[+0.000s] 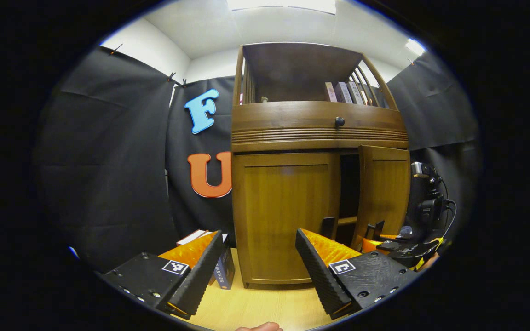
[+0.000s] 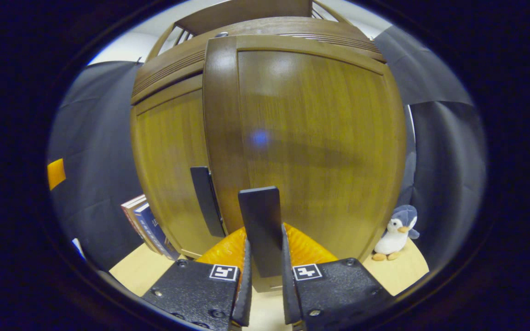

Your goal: Open the right door of the double-door shoe cabinet with the right hand, and open the left door with the left hand.

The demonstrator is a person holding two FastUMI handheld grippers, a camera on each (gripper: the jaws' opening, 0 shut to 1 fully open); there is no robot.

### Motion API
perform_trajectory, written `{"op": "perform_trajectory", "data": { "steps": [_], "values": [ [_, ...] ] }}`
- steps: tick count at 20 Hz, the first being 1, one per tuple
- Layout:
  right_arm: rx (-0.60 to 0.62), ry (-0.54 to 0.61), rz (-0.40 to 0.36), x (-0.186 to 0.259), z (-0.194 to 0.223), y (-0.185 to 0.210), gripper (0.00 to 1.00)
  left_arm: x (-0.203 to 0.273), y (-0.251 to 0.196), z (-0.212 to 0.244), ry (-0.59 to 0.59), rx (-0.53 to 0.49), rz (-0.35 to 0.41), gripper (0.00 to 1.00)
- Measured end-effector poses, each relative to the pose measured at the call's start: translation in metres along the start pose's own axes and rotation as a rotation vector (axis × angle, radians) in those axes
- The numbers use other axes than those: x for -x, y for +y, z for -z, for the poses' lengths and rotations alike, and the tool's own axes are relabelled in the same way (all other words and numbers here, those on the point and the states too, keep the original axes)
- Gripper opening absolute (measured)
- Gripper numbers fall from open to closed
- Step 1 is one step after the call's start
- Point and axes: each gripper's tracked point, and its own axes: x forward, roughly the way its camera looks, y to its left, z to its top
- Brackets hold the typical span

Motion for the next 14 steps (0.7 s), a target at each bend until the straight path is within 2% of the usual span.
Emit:
{"op": "perform_trajectory", "data": {
  "steps": [14],
  "values": [
    [-0.033,0.0,-0.004,0.006,-0.003,0.0,0.3,0.002,-0.056,0.001,0.012,0.001,0.119,0.95]
  ]
}}
